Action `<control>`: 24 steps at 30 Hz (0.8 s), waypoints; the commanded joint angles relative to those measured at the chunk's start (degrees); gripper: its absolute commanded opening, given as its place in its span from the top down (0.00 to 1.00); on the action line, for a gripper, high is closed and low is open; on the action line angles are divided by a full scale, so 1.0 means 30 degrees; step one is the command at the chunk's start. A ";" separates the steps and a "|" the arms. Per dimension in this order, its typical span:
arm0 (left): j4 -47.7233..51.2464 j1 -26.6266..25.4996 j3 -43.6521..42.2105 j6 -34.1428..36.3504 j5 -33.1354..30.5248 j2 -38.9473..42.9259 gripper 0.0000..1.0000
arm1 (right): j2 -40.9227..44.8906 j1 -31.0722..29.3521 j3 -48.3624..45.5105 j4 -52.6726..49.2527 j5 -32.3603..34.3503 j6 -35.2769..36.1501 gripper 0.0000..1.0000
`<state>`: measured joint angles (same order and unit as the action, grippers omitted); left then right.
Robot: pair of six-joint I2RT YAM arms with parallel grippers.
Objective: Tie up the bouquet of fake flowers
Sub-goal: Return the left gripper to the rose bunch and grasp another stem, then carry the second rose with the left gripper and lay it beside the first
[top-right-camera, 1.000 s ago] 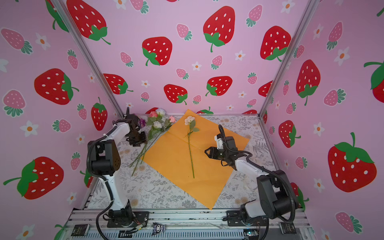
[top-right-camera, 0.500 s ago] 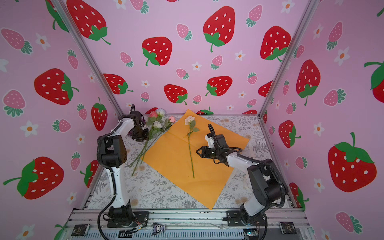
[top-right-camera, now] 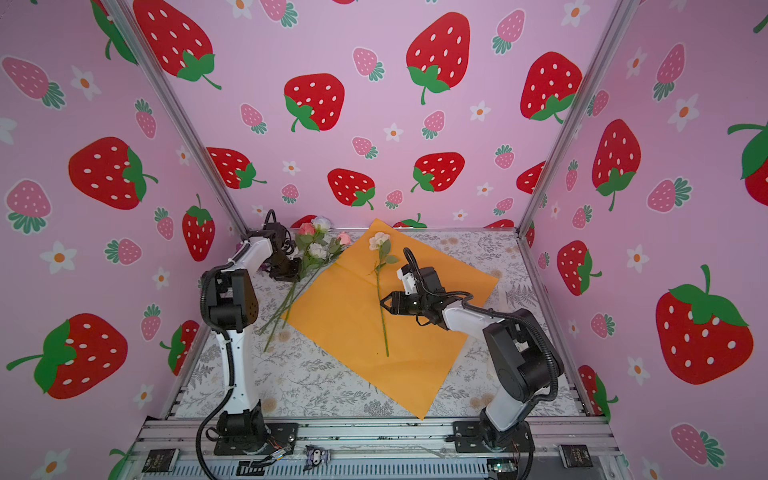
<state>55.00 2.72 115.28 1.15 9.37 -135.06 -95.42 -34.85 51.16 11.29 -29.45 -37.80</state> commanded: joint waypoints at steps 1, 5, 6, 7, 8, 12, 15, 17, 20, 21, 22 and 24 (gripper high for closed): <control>0.0292 -0.0319 0.0574 0.1372 -0.0375 0.0369 0.92 | -0.0087 -0.0102 0.0263 -0.0034 0.0033 -0.0232 0.49; 0.0307 -0.0567 0.0284 0.2166 -0.1284 0.1352 1.00 | 0.0131 -0.0102 0.0089 -0.0123 0.0124 -0.0258 0.49; 0.0324 -0.0576 0.0215 0.2213 -0.1157 0.1731 1.00 | 0.0207 -0.0097 0.0036 -0.0116 0.0176 -0.0288 0.49; 0.0407 -0.0608 0.0136 0.2358 -0.1115 0.2078 1.00 | 0.0265 -0.0089 0.0001 -0.0123 0.0190 -0.0290 0.49; 0.0444 -0.0671 0.0079 0.2427 -0.1271 0.2541 1.00 | 0.0323 -0.0083 -0.0044 -0.0128 0.0209 -0.0317 0.49; 0.0986 -0.0820 -0.0145 0.2238 -0.2831 0.4179 1.00 | 0.0673 -0.0099 -0.0287 -0.0130 0.0338 -0.0377 0.49; 0.1897 -0.0819 -0.0399 0.2017 -0.3139 0.4964 1.00 | 0.0962 -0.0102 -0.0539 -0.0233 0.0616 -0.0407 0.49; 0.2774 -0.0835 -0.0213 0.1299 -0.2418 0.5266 1.00 | 0.1173 -0.0074 -0.0616 -0.0366 0.0644 -0.0259 0.49; 0.2451 -0.0935 -0.0917 -0.0724 0.2177 0.6300 1.00 | 0.2120 -0.0018 -0.0829 -0.1369 0.2318 0.0083 0.49; 0.1750 -0.1092 -0.1457 -0.1837 0.3686 0.6693 1.00 | 0.2504 0.0128 -0.0972 -0.1764 0.3085 0.0170 0.49; 0.0810 -0.1259 -0.2189 -0.3117 0.4845 0.7104 1.00 | 0.2779 0.0351 -0.1079 -0.2020 0.3609 0.0157 0.49; -0.2076 -0.2057 -0.4167 -0.6194 0.6983 0.7893 1.00 | 0.3357 0.1085 -0.1386 -0.2726 0.4243 0.0063 0.49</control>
<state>55.51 -0.54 108.01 -4.67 16.27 -113.73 -88.12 -33.87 48.25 6.92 -22.39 -37.65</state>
